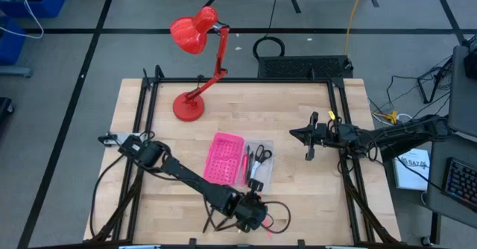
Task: Pick & place school supplies into a supply box
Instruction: Adjust the pink box
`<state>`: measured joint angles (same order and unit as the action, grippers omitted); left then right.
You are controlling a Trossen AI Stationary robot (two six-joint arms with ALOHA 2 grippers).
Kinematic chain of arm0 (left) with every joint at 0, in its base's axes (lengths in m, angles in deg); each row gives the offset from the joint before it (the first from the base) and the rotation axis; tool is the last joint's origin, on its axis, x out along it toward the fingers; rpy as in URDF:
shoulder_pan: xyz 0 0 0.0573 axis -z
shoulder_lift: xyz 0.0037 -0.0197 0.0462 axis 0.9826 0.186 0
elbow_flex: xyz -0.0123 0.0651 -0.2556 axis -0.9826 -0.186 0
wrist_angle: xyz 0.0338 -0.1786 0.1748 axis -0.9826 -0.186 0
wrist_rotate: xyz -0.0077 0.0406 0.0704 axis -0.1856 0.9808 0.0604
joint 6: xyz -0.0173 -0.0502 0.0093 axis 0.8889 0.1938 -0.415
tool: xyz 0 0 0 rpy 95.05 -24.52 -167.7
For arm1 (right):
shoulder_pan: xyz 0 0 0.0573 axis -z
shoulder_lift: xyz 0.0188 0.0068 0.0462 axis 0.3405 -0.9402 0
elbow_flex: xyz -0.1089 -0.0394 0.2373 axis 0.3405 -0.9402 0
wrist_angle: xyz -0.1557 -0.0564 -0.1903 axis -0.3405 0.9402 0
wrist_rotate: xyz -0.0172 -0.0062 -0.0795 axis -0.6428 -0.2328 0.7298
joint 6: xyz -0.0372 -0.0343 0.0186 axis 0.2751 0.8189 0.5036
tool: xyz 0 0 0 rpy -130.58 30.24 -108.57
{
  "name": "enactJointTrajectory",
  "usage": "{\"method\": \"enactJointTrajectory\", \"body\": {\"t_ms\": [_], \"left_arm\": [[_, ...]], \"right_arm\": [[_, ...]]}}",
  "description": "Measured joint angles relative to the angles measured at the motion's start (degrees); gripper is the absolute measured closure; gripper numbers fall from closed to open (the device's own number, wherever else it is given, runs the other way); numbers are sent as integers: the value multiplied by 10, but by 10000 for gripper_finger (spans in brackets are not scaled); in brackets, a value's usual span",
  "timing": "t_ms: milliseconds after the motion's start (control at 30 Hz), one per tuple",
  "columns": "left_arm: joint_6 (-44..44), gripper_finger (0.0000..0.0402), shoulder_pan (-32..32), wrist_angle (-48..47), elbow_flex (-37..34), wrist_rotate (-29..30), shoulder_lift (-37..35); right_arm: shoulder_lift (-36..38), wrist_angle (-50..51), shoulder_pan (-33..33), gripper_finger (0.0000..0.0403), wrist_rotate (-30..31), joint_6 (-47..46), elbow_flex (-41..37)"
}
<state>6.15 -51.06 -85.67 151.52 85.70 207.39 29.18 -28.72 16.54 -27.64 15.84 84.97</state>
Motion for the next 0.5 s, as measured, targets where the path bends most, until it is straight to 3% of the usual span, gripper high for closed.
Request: {"method": "enactJointTrajectory", "body": {"t_ms": [200,500], "left_arm": [[32,339,-34,-22,-10,-61,0],[27,339,-60,-10,-26,-65,0]], "right_arm": [[0,0,0,403,0,-1,0],[0,3,0,403,0,-10,0]]}}
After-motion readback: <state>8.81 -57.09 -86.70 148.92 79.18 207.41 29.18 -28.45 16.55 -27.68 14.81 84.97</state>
